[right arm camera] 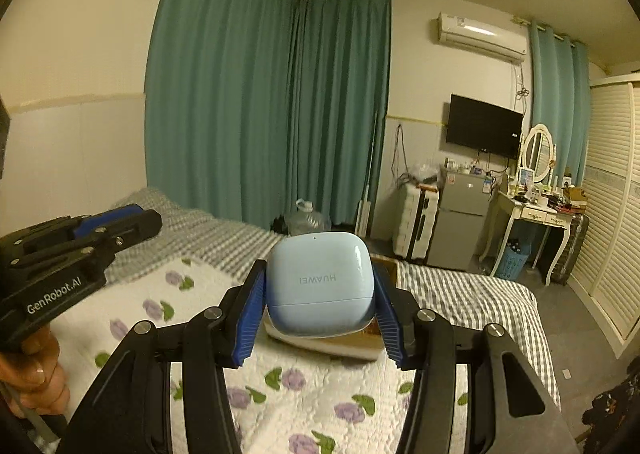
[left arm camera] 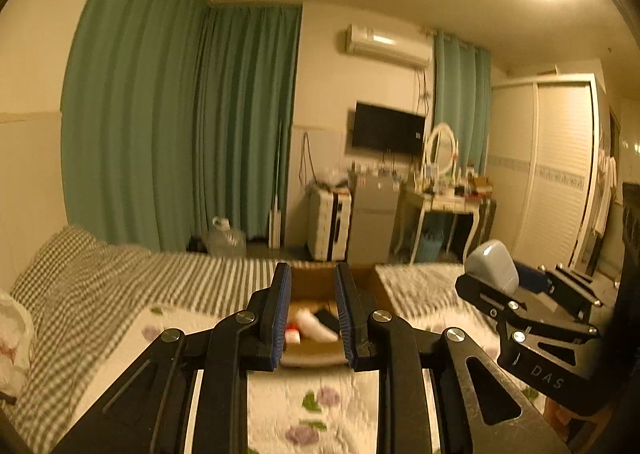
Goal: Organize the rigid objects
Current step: 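Carry the earbud case into the box and open the right tool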
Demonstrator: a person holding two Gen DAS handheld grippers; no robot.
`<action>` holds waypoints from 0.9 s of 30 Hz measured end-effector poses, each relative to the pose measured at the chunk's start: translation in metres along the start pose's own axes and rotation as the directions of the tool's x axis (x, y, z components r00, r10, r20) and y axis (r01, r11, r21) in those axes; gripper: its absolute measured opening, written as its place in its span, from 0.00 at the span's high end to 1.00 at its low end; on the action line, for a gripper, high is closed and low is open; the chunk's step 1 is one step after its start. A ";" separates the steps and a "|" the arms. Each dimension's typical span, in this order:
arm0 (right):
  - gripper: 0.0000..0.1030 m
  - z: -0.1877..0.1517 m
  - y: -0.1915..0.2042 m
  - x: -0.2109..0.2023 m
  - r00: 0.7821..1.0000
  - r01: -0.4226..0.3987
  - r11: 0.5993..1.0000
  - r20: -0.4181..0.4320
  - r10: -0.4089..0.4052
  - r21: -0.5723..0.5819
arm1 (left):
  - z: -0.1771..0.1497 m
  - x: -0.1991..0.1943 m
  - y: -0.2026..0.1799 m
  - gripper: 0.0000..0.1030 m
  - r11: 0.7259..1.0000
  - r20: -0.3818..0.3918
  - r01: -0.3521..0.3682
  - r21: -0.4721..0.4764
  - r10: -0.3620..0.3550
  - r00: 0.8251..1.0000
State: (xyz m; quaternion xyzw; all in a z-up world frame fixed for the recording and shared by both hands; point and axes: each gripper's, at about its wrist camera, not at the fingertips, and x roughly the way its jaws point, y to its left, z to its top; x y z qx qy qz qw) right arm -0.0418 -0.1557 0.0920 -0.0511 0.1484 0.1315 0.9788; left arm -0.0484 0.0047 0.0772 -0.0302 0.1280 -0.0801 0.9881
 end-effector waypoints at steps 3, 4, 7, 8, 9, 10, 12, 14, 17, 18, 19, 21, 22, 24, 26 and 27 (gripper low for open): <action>0.51 0.015 -0.004 -0.001 0.999 0.002 1.000 0.040 -0.002 0.013 | 0.013 0.000 0.003 0.77 1.000 0.050 -0.005 -0.014 0.006 0.999; 0.51 0.018 -0.004 -0.001 0.999 0.001 1.000 0.048 -0.002 0.014 | 0.016 0.001 0.003 0.77 1.000 0.062 -0.008 -0.012 0.008 0.998; 0.51 0.031 -0.007 0.002 0.997 0.007 1.000 0.081 -0.008 0.013 | 0.026 0.010 0.004 0.77 1.000 0.085 -0.011 -0.006 0.011 0.996; 0.51 0.034 -0.008 0.004 0.996 0.010 1.000 0.089 -0.011 0.011 | 0.029 0.013 0.004 0.77 1.000 0.089 -0.009 -0.003 0.009 0.996; 0.51 0.038 -0.009 0.007 0.995 0.012 1.000 0.097 -0.013 0.008 | 0.031 0.017 0.004 0.77 1.000 0.092 -0.008 -0.001 0.008 0.996; 0.51 0.040 -0.010 0.009 0.995 0.014 1.000 0.102 -0.015 0.006 | 0.033 0.022 0.004 0.77 1.000 0.093 -0.006 0.003 0.006 0.996; 0.51 0.046 -0.013 0.018 0.994 0.022 1.000 0.111 -0.021 0.000 | 0.038 0.035 0.002 0.77 1.000 0.088 -0.004 0.007 0.004 0.996; 0.51 0.050 -0.015 0.027 0.993 0.027 1.000 0.112 -0.027 -0.006 | 0.040 0.048 0.001 0.77 1.000 0.079 -0.003 0.008 0.002 0.997; 0.51 0.051 -0.019 0.049 0.994 0.033 0.999 0.107 -0.032 -0.012 | 0.041 0.071 0.000 0.77 1.000 0.064 -0.008 0.015 0.007 0.998; 0.51 0.051 -0.021 0.057 0.994 0.036 0.999 0.104 -0.034 -0.013 | 0.041 0.081 0.001 0.77 1.000 0.055 -0.010 0.017 0.009 0.998; 0.51 0.050 -0.023 0.066 0.994 0.038 0.999 0.100 -0.036 -0.015 | 0.040 0.088 0.000 0.77 1.000 0.046 -0.010 0.020 0.009 0.999; 0.51 0.048 -0.029 0.083 0.995 0.042 0.999 0.093 -0.040 -0.018 | 0.036 0.109 -0.002 0.77 0.999 0.007 0.003 0.035 -0.003 1.000; 0.51 0.047 -0.031 0.092 0.995 0.045 0.999 0.087 -0.043 -0.020 | 0.034 0.121 -0.002 0.77 0.999 -0.013 0.004 0.041 -0.004 1.000; 0.51 0.043 -0.037 0.115 0.997 0.046 0.999 0.069 -0.045 -0.020 | 0.030 0.144 -0.003 0.77 0.999 -0.037 0.001 0.038 0.001 0.999; 0.51 0.038 -0.047 0.133 0.998 0.045 0.999 0.054 -0.044 -0.020 | 0.024 0.163 -0.004 0.77 1.000 -0.057 -0.001 0.029 0.003 0.998; 0.51 0.035 -0.049 0.146 0.998 0.045 0.999 0.041 -0.044 -0.021 | 0.021 0.173 -0.003 0.77 1.000 -0.066 -0.001 0.025 0.003 0.998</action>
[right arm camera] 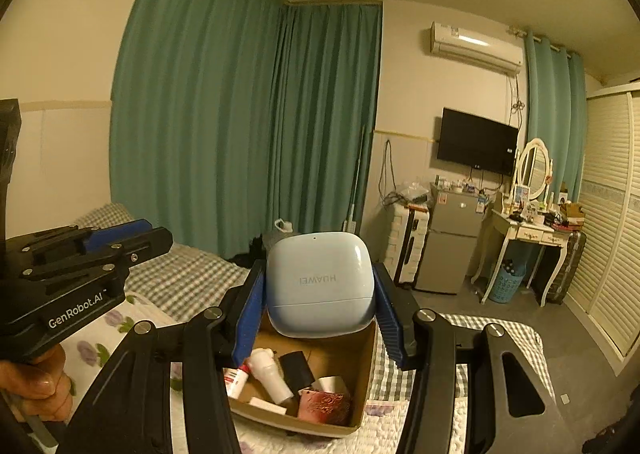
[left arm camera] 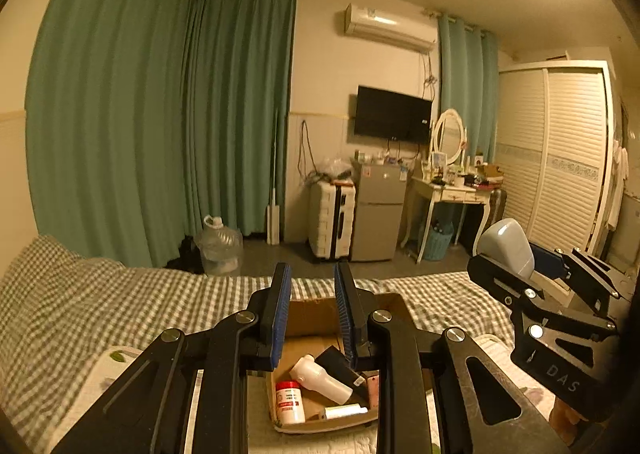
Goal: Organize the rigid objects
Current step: 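Carry the earbud case into the box and open the right tool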
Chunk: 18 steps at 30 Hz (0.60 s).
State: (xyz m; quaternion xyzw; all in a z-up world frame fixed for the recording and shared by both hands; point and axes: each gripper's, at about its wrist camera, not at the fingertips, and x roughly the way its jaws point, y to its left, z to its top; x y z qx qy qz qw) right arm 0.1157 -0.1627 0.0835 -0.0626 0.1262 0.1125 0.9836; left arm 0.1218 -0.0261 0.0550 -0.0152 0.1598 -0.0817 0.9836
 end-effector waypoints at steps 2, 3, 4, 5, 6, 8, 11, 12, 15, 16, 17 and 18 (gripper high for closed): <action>0.51 -0.007 -0.007 0.022 1.000 -0.005 1.000 -0.023 0.005 0.002 | -0.006 0.024 0.000 0.77 1.000 -0.026 -0.005 -0.003 0.005 1.000; 0.51 -0.013 -0.010 0.032 0.999 -0.010 1.000 -0.037 0.010 0.005 | -0.008 0.035 0.000 0.77 1.000 -0.039 -0.006 -0.004 0.006 0.999; 0.51 -0.019 -0.013 0.045 0.998 -0.018 1.000 -0.057 0.019 0.010 | -0.011 0.043 0.000 0.77 1.000 -0.051 -0.004 -0.005 0.003 0.999; 0.51 -0.023 -0.016 0.056 0.997 -0.027 1.000 -0.075 0.028 0.015 | -0.016 0.055 0.000 0.77 1.000 -0.070 0.006 -0.007 -0.007 0.998; 0.51 -0.030 -0.018 0.071 0.994 -0.040 0.999 -0.103 0.043 0.028 | -0.020 0.064 0.000 0.77 1.000 -0.090 0.014 -0.008 -0.014 0.996; 0.51 -0.045 -0.022 0.090 0.988 -0.051 0.998 -0.144 0.057 0.044 | -0.028 0.089 0.005 0.77 1.000 -0.134 0.013 -0.009 -0.014 0.991; 0.51 -0.066 -0.024 0.125 0.976 -0.046 0.998 -0.210 0.052 0.036 | -0.046 0.124 0.003 0.77 1.000 -0.207 0.014 0.017 -0.011 0.978; 0.51 -0.072 -0.025 0.134 0.971 -0.048 0.998 -0.231 0.056 0.039 | -0.052 0.132 0.002 0.77 1.000 -0.230 0.010 0.026 -0.004 0.973; 0.51 -0.096 -0.028 0.165 0.955 -0.055 0.997 -0.288 0.068 0.053 | -0.074 0.156 0.003 0.77 0.999 -0.295 0.013 0.033 -0.002 0.956; 0.51 -0.103 -0.028 0.173 0.948 -0.058 0.997 -0.310 0.072 0.054 | -0.080 0.163 0.003 0.77 0.999 -0.312 0.011 0.036 0.001 0.950; 0.51 -0.109 -0.029 0.180 0.942 -0.059 0.997 -0.329 0.073 0.053 | -0.085 0.166 0.004 0.77 0.999 -0.323 0.011 0.037 0.002 0.946; 0.51 -0.114 -0.030 0.186 0.936 -0.060 0.997 -0.346 0.073 0.049 | -0.090 0.172 0.004 0.77 0.999 -0.341 0.007 0.038 0.007 0.940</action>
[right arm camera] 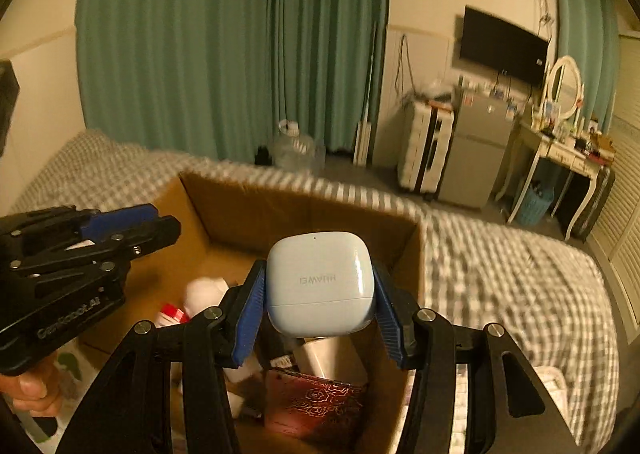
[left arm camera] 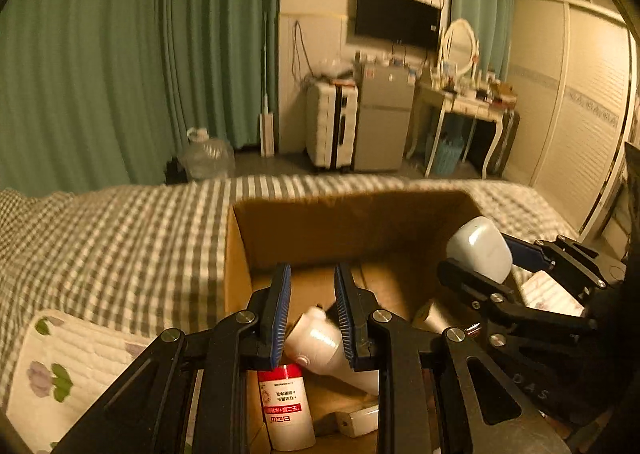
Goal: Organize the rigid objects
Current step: 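Carry the earbud case into the box and open the right tool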
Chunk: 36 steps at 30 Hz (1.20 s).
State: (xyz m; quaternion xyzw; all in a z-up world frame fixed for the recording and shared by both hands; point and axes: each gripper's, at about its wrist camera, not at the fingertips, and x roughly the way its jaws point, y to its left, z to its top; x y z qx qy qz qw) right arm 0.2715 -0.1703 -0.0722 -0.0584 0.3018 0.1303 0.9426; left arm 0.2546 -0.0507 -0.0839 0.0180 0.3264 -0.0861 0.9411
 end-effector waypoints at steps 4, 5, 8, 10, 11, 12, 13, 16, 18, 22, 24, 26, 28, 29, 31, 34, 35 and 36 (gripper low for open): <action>0.51 -0.013 0.001 0.026 0.996 -0.017 1.000 -0.083 0.016 -0.016 | -0.005 0.016 0.003 0.77 1.000 -0.040 -0.009 -0.006 0.008 0.999; 0.51 -0.016 0.001 0.030 0.995 -0.016 1.000 -0.098 0.014 -0.022 | -0.006 0.020 0.004 0.77 1.000 -0.048 -0.009 -0.008 0.008 0.999; 0.51 -0.018 0.003 0.032 0.994 -0.007 0.999 -0.111 0.001 -0.052 | -0.007 0.023 0.003 0.77 1.000 -0.049 -0.013 0.002 0.013 0.999; 0.51 -0.016 0.002 0.034 0.993 -0.007 0.999 -0.119 0.001 -0.049 | -0.007 0.021 0.002 0.77 1.000 -0.049 -0.008 -0.006 0.008 0.999; 0.51 -0.016 0.002 0.035 0.992 0.002 0.999 -0.123 -0.008 -0.051 | -0.003 0.022 0.002 0.77 1.000 -0.050 -0.011 -0.008 0.010 0.999; 0.51 -0.016 0.002 0.035 0.992 0.010 0.999 -0.124 -0.016 -0.050 | -0.002 0.020 0.002 0.77 1.000 -0.047 -0.012 -0.011 0.012 0.999; 0.51 -0.014 0.003 0.035 0.992 0.010 0.999 -0.123 -0.016 -0.046 | 0.000 0.019 0.003 0.77 1.000 -0.046 -0.011 -0.014 0.010 0.999; 0.41 -0.011 0.002 0.022 0.996 -0.002 1.000 -0.093 0.000 -0.026 | 0.006 0.007 0.008 0.76 1.000 -0.019 -0.003 -0.027 0.002 1.000; 0.32 -0.006 0.002 0.008 0.999 0.008 1.000 -0.048 -0.010 -0.026 | 0.010 -0.004 0.011 0.75 1.000 -0.004 0.002 -0.028 -0.002 1.000; 0.31 0.010 0.003 -0.013 1.000 0.021 1.000 -0.010 -0.021 -0.019 | 0.020 -0.034 0.014 0.58 1.000 0.031 0.001 -0.030 0.000 1.000; 0.31 0.018 0.006 -0.031 0.999 0.025 1.000 0.023 -0.025 -0.018 | 0.026 -0.056 0.014 0.52 0.999 0.071 -0.006 -0.037 0.009 0.997; 0.29 0.026 0.012 -0.048 0.998 0.029 0.999 0.051 -0.028 -0.023 | 0.033 -0.075 0.016 0.52 0.999 0.097 -0.006 -0.046 0.010 0.995; 0.25 0.036 0.017 -0.070 0.995 0.040 0.999 0.091 -0.037 -0.030 | 0.039 -0.093 0.019 0.51 0.998 0.120 -0.008 -0.063 0.015 0.993; 0.24 0.039 0.019 -0.081 0.993 0.046 0.998 0.109 -0.043 -0.032 | 0.041 -0.104 0.022 0.48 0.997 0.134 -0.007 -0.072 0.016 0.991; 0.19 0.046 0.026 -0.103 0.988 0.059 0.998 0.143 -0.054 -0.032 | 0.045 -0.125 0.023 0.46 0.996 0.162 0.001 -0.084 0.013 0.987; 0.12 0.056 0.030 -0.141 0.978 0.074 0.997 0.199 -0.067 -0.029 | 0.049 -0.159 0.023 0.45 0.996 0.216 0.014 -0.087 0.005 0.976; 0.11 0.058 0.031 -0.151 0.974 0.078 0.997 0.213 -0.071 -0.028 | 0.050 -0.170 0.023 0.44 0.996 0.234 0.014 -0.085 0.006 0.972; 0.10 0.060 0.033 -0.161 0.971 0.083 0.996 0.228 -0.075 -0.026 | 0.052 -0.180 0.022 0.42 0.997 0.250 0.012 -0.083 0.009 0.968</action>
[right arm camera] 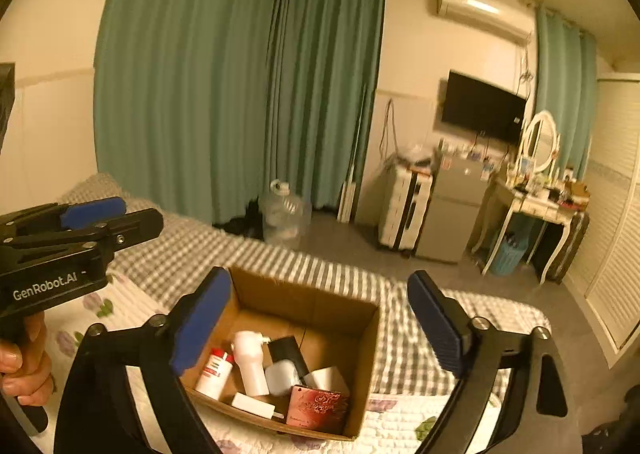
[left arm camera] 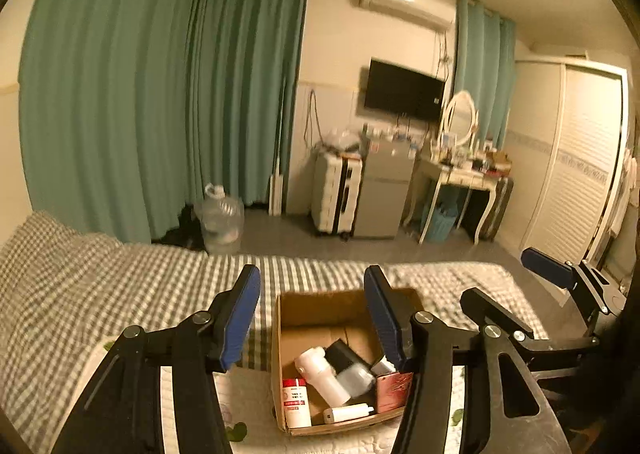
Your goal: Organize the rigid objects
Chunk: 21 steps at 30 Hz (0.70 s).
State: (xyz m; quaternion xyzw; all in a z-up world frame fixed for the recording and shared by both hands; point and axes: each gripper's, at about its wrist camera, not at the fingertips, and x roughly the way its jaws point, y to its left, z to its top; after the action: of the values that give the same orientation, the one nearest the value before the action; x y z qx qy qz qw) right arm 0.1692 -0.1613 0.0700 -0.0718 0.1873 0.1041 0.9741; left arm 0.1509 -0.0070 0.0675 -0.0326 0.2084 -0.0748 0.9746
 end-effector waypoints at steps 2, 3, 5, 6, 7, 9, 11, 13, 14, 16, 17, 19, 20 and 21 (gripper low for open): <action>0.07 0.010 0.002 -0.022 1.000 0.007 1.000 0.029 -0.007 0.000 | 0.005 -0.021 -0.002 0.40 1.000 0.038 -0.008 0.009 0.008 0.999; 0.06 0.014 0.003 -0.029 0.999 0.008 1.000 0.039 -0.008 0.000 | 0.007 -0.032 -0.002 0.40 1.000 0.057 -0.013 0.014 0.012 0.998; 0.04 0.020 0.005 -0.050 0.998 0.010 1.000 0.065 -0.010 -0.002 | 0.008 -0.048 -0.004 0.40 1.000 0.084 -0.017 0.022 0.015 0.996; 0.02 0.022 0.006 -0.059 0.997 0.012 1.000 0.078 -0.012 -0.001 | 0.008 -0.056 -0.005 0.40 0.999 0.098 -0.019 0.026 0.016 0.995; 0.00 0.022 0.008 -0.069 0.996 0.015 1.000 0.093 -0.015 0.002 | 0.007 -0.065 -0.006 0.39 0.999 0.114 -0.020 0.032 0.016 0.993; 0.00 0.022 0.010 -0.089 0.992 0.016 1.000 0.125 -0.017 0.006 | 0.005 -0.080 -0.008 0.39 0.999 0.141 -0.023 0.047 0.016 0.990; 0.00 0.019 0.013 -0.104 0.989 0.010 1.000 0.146 -0.013 0.017 | 0.000 -0.095 -0.011 0.38 0.997 0.171 -0.033 0.068 0.021 0.985; 0.00 0.014 0.015 -0.115 0.988 0.003 0.999 0.157 -0.008 0.031 | -0.006 -0.104 -0.011 0.38 0.996 0.192 -0.038 0.077 0.023 0.981; 0.00 0.012 0.017 -0.118 0.988 0.005 0.999 0.156 -0.011 0.035 | -0.009 -0.109 -0.013 0.37 0.996 0.201 -0.039 0.077 0.022 0.979; 0.00 0.006 0.019 -0.126 0.988 0.014 0.999 0.156 -0.020 0.036 | -0.016 -0.115 -0.011 0.37 0.997 0.211 -0.030 0.074 0.014 0.977; 0.00 0.002 0.022 -0.130 0.988 0.017 0.999 0.156 -0.022 0.035 | -0.020 -0.118 -0.011 0.37 0.997 0.214 -0.020 0.071 0.004 0.977; 0.00 -0.006 0.025 -0.133 0.988 0.018 0.999 0.150 -0.024 0.039 | -0.030 -0.119 -0.009 0.37 0.998 0.203 0.000 0.065 -0.014 0.979; 0.00 -0.012 0.026 -0.137 0.989 0.016 0.999 0.147 -0.022 0.041 | -0.033 -0.119 -0.009 0.36 0.998 0.197 0.005 0.062 -0.017 0.980; 0.00 -0.017 0.027 -0.138 0.989 0.017 0.999 0.145 -0.023 0.041 | -0.037 -0.118 -0.009 0.36 0.998 0.192 0.007 0.060 -0.018 0.981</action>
State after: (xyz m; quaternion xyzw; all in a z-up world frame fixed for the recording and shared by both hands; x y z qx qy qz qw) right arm 0.0314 -0.1620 0.1043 -0.0467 0.1169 0.0956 0.9874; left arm 0.0280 0.0015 0.0819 -0.0123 0.1106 -0.0833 0.9903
